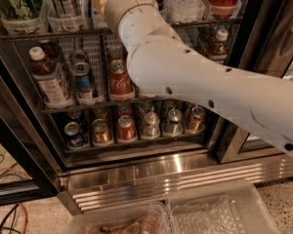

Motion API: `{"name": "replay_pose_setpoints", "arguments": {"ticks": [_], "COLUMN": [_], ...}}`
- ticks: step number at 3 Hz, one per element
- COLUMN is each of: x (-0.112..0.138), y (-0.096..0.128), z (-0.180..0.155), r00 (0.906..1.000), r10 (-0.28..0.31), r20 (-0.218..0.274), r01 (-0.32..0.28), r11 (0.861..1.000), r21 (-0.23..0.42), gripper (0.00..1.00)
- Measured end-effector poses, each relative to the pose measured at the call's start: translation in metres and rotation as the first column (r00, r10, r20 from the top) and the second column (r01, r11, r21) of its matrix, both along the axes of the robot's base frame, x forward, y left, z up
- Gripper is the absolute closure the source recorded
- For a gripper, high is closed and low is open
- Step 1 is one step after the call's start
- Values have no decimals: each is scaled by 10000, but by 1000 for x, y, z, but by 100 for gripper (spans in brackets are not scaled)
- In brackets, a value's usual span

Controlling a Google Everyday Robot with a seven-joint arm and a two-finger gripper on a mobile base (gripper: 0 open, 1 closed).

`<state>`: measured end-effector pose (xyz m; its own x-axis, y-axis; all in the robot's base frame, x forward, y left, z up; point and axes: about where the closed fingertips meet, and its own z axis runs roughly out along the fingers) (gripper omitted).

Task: Pick 7up can from top shelf of fridge

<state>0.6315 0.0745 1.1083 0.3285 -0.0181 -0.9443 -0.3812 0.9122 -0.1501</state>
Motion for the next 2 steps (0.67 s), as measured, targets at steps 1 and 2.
{"name": "replay_pose_setpoints", "arguments": {"ticks": [1,2], "x": [-4,-12], "y": [-1,-4], "z": [7,13], "r00": [9998,9992], "r10": [-8,-37], "r20": [198,395], "r01": [9,42], "r11": [10000,9999], "r21": [-58,-149], "gripper": [100,100]}}
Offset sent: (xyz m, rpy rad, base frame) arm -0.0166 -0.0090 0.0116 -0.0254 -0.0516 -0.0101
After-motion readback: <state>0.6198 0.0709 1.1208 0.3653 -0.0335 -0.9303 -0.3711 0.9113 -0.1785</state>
